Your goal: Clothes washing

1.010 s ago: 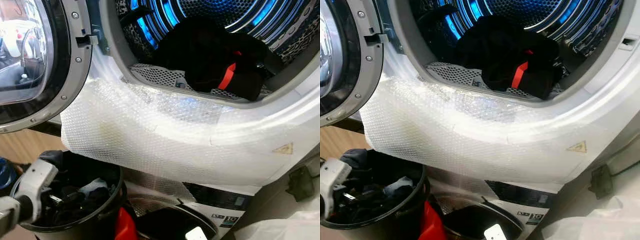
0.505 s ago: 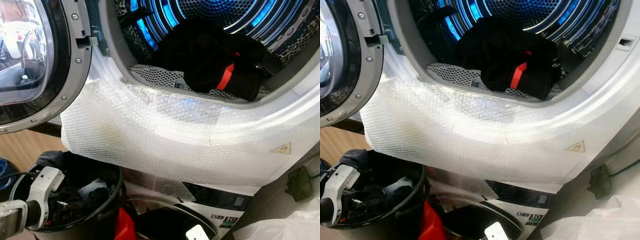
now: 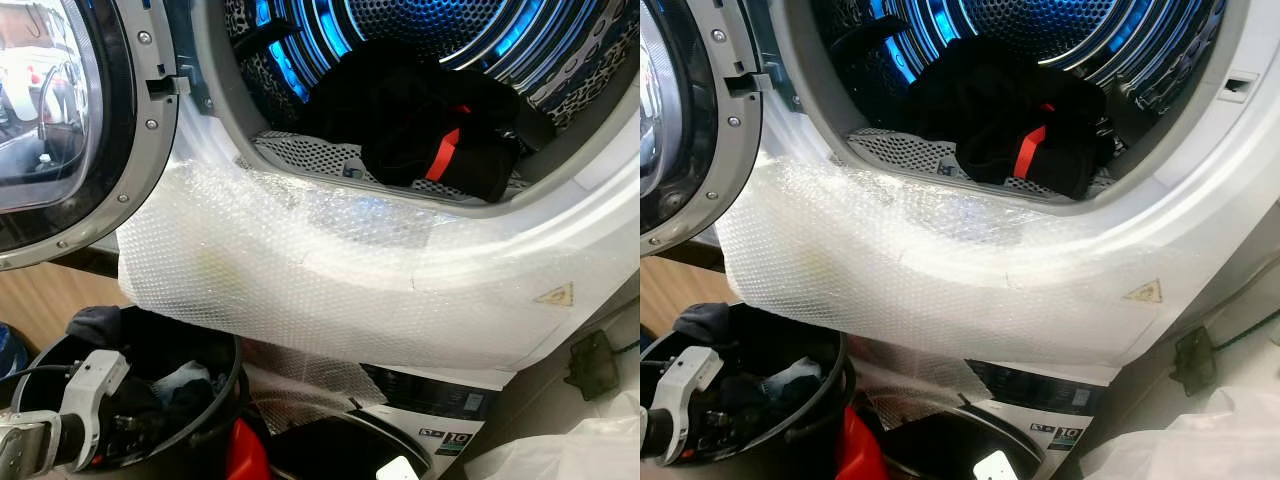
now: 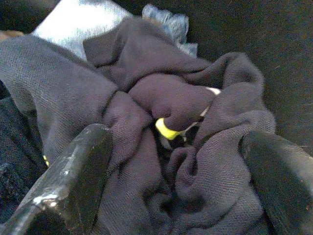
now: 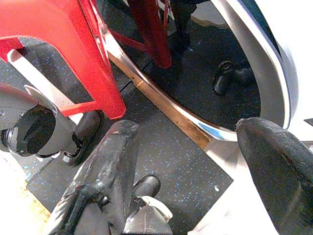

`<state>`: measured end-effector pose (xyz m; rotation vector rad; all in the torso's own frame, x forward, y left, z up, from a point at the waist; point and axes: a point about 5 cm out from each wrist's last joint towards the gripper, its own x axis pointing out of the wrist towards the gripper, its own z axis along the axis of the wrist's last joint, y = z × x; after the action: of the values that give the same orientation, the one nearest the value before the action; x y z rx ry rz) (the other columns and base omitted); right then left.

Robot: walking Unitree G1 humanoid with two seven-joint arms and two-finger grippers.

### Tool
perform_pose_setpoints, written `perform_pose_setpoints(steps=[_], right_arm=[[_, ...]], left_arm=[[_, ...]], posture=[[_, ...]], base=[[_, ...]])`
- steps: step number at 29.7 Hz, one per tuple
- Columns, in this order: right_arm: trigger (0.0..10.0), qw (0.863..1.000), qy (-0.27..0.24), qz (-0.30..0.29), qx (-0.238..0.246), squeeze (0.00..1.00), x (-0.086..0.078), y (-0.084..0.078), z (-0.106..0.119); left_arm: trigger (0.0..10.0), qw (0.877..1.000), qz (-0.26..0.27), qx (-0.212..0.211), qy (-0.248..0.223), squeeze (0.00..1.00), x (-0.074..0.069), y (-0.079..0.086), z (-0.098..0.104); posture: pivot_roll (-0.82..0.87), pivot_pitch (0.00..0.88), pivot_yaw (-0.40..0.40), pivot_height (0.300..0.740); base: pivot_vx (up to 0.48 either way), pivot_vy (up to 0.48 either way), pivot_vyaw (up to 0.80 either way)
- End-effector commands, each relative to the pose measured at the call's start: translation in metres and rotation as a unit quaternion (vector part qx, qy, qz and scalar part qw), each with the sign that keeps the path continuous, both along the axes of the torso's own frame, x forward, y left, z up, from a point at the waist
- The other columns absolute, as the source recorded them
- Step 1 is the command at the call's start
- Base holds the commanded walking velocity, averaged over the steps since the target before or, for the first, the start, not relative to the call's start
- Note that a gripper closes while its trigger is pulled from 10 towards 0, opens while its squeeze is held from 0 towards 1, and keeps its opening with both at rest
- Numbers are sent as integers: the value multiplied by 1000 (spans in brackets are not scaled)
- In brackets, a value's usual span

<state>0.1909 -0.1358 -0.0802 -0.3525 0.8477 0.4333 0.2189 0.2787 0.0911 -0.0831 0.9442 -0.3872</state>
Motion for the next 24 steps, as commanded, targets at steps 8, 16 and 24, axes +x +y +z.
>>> perform_pose_setpoints(steps=[8, 16, 24], right_arm=[[10000, 1000, 3, -8, 0, 0, -1, 0, -1], [10000, 1000, 3, -18, 2, 0, -2, -1, -1], [10000, 1000, 6, -21, -2, 0, -6, -6, -3]], left_arm=[[10000, 991, -18, 107, 82, 0, -17, 25, -27], [10000, 975, -58, 202, 70, 0, -11, 15, -55], [1882, 973, -93, 198, 70, 0, -12, -12, -83]], posture=[[234, 0, -24, 740], [212, 0, -20, 740], [200, 0, -31, 740]], base=[[0, 0, 0], [0, 0, 0], [0, 0, 0]])
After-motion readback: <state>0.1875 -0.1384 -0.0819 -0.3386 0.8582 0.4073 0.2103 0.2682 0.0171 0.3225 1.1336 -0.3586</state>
